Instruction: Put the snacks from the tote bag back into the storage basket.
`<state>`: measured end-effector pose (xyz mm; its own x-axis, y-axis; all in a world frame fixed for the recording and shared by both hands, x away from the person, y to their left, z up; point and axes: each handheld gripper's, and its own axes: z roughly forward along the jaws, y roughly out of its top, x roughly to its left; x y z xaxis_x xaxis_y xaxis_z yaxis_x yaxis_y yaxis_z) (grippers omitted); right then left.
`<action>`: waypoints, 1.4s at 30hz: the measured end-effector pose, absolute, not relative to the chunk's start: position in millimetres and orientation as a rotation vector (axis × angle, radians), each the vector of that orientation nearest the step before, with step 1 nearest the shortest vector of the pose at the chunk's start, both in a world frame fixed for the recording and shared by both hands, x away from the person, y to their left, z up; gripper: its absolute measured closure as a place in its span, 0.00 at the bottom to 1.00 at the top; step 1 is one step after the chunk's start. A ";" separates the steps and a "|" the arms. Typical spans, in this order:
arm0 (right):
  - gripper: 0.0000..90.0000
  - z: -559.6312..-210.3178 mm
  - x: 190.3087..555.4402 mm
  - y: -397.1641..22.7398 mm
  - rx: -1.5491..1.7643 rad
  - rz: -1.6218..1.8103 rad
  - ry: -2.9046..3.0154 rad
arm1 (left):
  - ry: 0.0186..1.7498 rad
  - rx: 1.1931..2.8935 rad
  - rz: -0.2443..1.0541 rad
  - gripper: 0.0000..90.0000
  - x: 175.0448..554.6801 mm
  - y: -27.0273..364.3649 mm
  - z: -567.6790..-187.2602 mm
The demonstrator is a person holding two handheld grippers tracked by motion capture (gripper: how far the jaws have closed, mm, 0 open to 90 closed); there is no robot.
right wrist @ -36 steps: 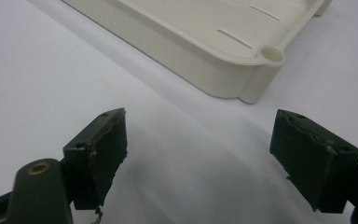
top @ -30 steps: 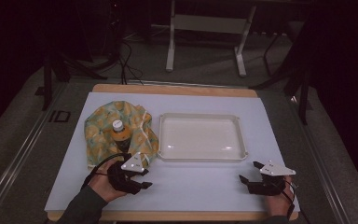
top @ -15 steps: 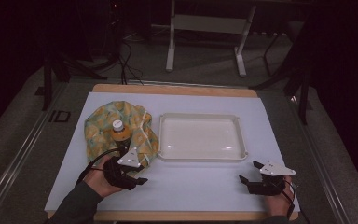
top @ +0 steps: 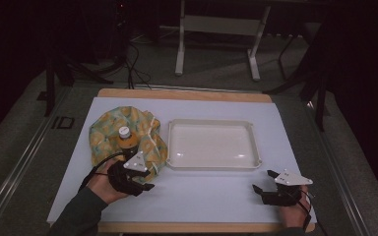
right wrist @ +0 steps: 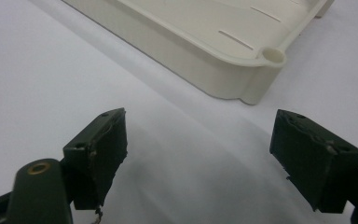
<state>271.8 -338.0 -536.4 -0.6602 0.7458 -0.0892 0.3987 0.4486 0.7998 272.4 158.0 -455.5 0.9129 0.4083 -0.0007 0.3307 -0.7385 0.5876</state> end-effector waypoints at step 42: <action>0.20 -536.3 271.5 -337.7 0.962 1.081 2.269 | 0.654 2.544 0.182 0.59 298.2 195.1 -442.9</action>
<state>271.5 -337.7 -536.3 -0.6576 0.7475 -0.0943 0.3976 0.4506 0.7993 298.2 195.1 -442.9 0.8754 0.4834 0.0038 0.4161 -0.7576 0.5028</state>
